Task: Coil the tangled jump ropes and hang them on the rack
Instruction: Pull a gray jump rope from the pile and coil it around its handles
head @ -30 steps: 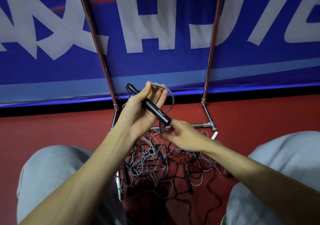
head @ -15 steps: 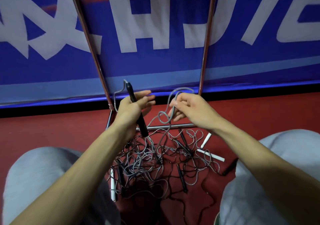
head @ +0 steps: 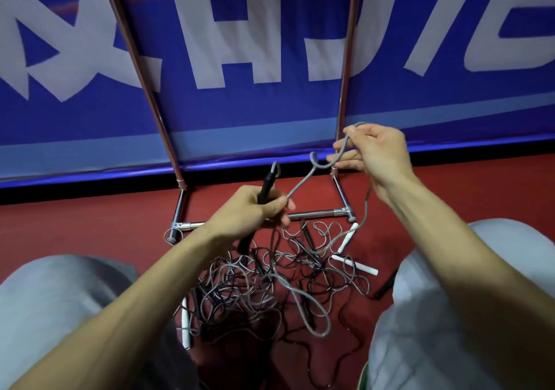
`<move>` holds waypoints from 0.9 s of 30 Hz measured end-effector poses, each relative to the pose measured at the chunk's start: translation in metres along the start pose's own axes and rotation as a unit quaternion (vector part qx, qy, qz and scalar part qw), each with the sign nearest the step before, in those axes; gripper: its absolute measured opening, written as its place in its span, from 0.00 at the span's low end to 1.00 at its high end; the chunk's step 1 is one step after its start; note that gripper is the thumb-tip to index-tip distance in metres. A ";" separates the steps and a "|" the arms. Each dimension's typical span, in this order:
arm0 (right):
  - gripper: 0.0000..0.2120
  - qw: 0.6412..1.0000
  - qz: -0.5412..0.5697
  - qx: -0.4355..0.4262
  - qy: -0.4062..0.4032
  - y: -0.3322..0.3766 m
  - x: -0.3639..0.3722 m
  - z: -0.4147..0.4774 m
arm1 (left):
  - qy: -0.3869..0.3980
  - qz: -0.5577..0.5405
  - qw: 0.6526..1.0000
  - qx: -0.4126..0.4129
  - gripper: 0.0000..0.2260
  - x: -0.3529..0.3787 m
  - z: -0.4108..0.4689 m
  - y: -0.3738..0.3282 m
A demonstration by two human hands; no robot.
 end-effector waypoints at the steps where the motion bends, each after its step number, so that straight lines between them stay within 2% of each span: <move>1: 0.09 1.000 0.012 0.003 -0.015 0.000 -0.003 0.002 | -0.004 0.033 0.999 -0.004 0.09 -0.003 -0.001 0.003; 5: 0.11 0.987 0.149 0.035 -0.056 0.000 -0.013 0.009 | 0.015 0.202 0.979 -0.008 0.07 -0.008 -0.004 0.011; 7: 0.12 0.973 0.216 0.060 -0.063 -0.003 -0.017 0.014 | 0.013 0.225 0.974 -0.005 0.06 -0.007 -0.002 0.010; 9: 0.11 0.959 0.264 0.085 -0.058 -0.008 -0.016 0.018 | 0.009 0.179 0.984 -0.014 0.07 -0.008 -0.001 0.010; 12: 0.09 0.948 0.291 0.128 -0.024 -0.019 -0.007 0.022 | -0.014 0.036 0.999 -0.035 0.07 -0.007 -0.002 0.005; 15: 0.06 0.941 0.293 0.164 0.026 -0.029 0.006 0.020 | -0.053 -0.072 0.995 -0.036 0.06 -0.005 -0.003 -0.006; 17: 0.04 0.954 0.247 0.165 0.050 -0.032 0.016 0.014 | -0.084 -0.131 0.987 -0.035 0.06 -0.005 -0.002 -0.012; 19: 0.07 0.969 0.165 0.167 0.076 -0.036 0.024 0.009 | -0.116 -0.187 0.975 -0.032 0.06 -0.008 -0.002 -0.017; 22: 0.08 0.982 -0.059 0.143 0.104 -0.047 0.036 -0.001 | -0.181 -0.256 0.949 -0.014 0.05 -0.014 0.000 -0.023; 24: 0.09 0.964 -0.184 0.123 0.148 -0.057 0.044 -0.009 | -0.221 -0.303 0.927 0.002 0.05 -0.019 0.000 -0.025; 27: 0.18 0.925 -0.263 0.116 0.248 -0.071 0.055 -0.018 | -0.260 -0.361 0.896 0.017 0.05 -0.028 0.001 -0.025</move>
Point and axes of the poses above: each hand's wrist, its own z-axis towards the middle knuckle, its own x-axis out of the palm, y = z × x, the point moved 2 cm from there along z, towards the middle knuckle, and after that the axes turned 14 degrees about x, right-handed, at the moved point
